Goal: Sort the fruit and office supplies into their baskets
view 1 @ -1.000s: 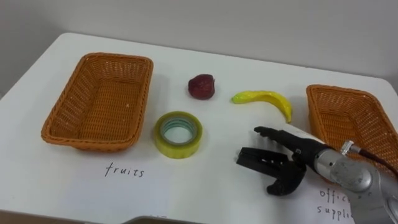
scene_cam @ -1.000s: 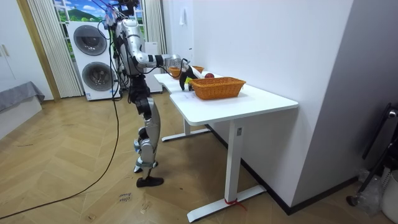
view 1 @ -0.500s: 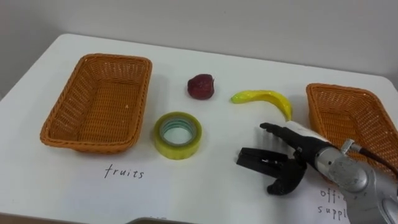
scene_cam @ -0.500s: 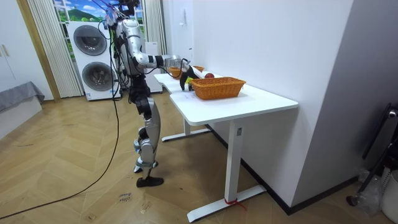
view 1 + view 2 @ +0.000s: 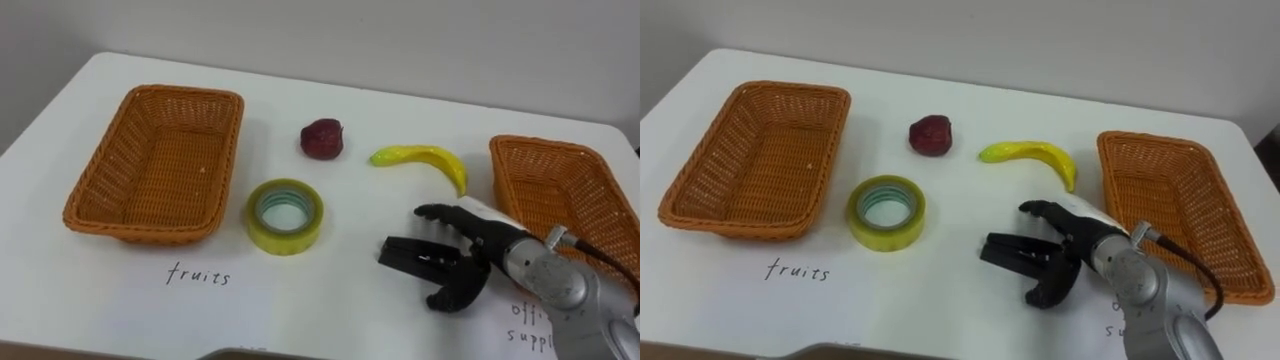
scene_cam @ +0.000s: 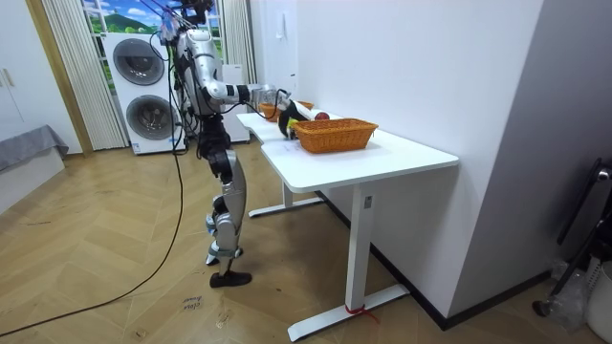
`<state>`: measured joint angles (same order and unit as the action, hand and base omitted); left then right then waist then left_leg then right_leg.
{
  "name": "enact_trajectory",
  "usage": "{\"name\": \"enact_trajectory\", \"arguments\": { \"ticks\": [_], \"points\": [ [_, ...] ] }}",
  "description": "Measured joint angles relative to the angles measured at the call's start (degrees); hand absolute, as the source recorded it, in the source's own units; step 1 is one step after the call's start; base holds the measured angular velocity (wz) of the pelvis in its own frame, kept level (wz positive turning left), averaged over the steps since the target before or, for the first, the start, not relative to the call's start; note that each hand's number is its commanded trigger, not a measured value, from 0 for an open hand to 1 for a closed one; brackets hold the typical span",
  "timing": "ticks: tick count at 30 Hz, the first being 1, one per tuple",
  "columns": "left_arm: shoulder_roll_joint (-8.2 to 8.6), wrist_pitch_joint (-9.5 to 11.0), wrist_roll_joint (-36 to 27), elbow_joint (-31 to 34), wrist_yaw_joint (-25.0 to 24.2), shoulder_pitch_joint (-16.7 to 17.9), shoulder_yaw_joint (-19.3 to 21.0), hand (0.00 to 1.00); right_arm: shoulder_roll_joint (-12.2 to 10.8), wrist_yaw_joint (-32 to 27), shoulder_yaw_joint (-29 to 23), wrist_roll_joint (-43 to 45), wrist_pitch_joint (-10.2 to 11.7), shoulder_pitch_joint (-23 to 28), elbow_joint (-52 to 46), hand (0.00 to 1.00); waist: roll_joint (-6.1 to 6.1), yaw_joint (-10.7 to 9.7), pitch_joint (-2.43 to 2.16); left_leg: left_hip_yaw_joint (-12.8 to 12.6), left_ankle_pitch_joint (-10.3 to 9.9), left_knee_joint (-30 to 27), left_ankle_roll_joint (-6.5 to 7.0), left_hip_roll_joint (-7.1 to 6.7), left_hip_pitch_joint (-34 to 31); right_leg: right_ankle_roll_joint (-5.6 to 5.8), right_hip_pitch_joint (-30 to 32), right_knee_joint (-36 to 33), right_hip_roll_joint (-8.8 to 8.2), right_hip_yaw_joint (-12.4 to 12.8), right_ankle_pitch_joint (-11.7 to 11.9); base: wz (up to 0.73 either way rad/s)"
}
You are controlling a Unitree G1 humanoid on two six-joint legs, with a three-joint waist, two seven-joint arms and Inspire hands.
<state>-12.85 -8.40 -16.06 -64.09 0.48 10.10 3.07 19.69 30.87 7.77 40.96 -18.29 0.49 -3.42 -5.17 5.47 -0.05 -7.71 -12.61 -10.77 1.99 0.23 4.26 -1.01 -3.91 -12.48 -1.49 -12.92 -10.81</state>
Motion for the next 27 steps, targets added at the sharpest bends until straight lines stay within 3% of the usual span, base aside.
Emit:
{"name": "enact_trajectory", "arguments": {
  "ticks": [11, 27],
  "points": [
    [0.0, 0.0, 0.0, -0.1, -0.2, -0.5, 0.1, 0.0, -0.3, -2.8, 0.2, 3.9, -0.5, -0.2, 0.4, 1.0, 0.02, 2.2, -0.03, 0.0, 0.0, 0.3, 0.04, 0.01, 0.3, 0.08, -0.4, 0.4, -0.23, 0.0, 0.1, 0.0],
    [-0.01, -0.4, 0.4, -0.8, 1.8, -0.6, 0.1, 0.0, -0.1, -2.5, 1.3, 3.9, -2.3, -0.5, 0.5, 1.0, -0.01, 2.7, -0.04, 0.3, 0.0, 0.2, 0.04, 0.02, 0.4, 0.09, -0.8, 0.9, -0.16, -0.5, 0.4, 0.0]
  ]
}}
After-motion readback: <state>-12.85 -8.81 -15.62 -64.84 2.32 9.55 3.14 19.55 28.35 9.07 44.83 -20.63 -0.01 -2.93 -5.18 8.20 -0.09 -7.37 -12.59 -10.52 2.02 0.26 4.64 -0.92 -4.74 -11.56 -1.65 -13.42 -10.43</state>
